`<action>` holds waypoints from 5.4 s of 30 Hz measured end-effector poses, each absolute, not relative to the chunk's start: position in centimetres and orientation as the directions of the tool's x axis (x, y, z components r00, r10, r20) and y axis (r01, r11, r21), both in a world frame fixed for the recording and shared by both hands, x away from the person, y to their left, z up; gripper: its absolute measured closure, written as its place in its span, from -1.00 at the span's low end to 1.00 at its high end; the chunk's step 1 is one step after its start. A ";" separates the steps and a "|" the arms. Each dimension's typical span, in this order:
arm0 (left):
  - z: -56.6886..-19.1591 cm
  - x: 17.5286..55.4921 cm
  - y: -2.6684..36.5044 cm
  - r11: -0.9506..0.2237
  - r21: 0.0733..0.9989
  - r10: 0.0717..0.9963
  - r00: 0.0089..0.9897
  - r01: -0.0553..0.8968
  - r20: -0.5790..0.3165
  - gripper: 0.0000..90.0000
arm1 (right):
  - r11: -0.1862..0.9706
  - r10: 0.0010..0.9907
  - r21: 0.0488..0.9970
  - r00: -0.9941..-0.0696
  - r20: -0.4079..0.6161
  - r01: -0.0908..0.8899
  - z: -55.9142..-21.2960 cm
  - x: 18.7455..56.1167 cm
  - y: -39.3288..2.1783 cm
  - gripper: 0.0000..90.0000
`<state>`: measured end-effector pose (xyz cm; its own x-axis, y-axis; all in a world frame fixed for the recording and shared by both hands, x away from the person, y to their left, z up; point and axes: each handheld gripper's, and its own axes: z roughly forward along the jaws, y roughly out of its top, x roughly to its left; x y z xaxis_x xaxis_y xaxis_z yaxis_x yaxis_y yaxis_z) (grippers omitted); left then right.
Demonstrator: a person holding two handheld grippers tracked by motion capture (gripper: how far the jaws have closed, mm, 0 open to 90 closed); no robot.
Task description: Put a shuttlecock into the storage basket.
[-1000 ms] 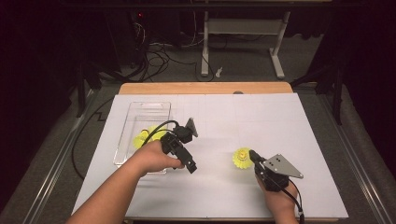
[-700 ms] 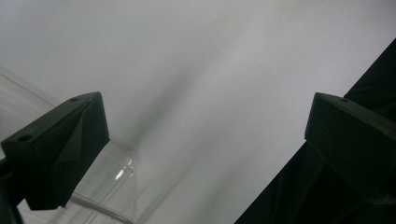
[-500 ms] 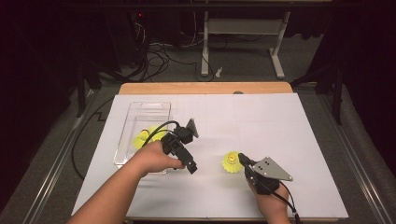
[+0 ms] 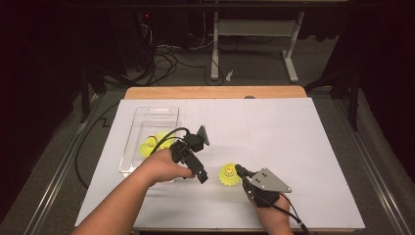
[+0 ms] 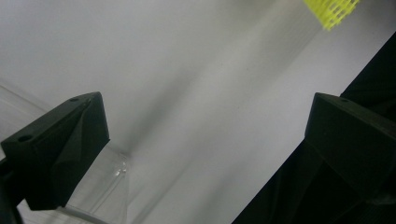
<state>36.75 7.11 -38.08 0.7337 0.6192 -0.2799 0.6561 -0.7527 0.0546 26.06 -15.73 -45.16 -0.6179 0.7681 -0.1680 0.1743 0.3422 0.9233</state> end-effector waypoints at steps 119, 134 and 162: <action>-38.7 36.5 6.2 -0.754 0.147 0.591 0.759 0.640 -0.273 0.98 | 0.239 0.817 0.926 -0.576 -0.030 0.291 -44.8 26.9 -22.9 -0.69; -38.8 36.2 6.6 -0.755 0.140 0.594 0.759 0.640 -0.265 0.97 | 0.223 0.856 0.928 -0.516 -0.039 0.299 -45.9 25.8 -27.1 -0.99; -37.9 35.8 8.8 -0.765 0.148 0.565 0.763 0.627 -0.314 0.98 | 0.229 0.844 0.929 -0.536 -0.039 0.292 -46.1 25.4 -27.1 -0.99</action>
<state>35.85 8.76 -37.91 0.7632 0.5647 -0.3140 0.6269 -0.7649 0.1482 25.35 -27.12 -46.09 -0.5356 0.8436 -0.0394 0.2918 0.2286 0.9288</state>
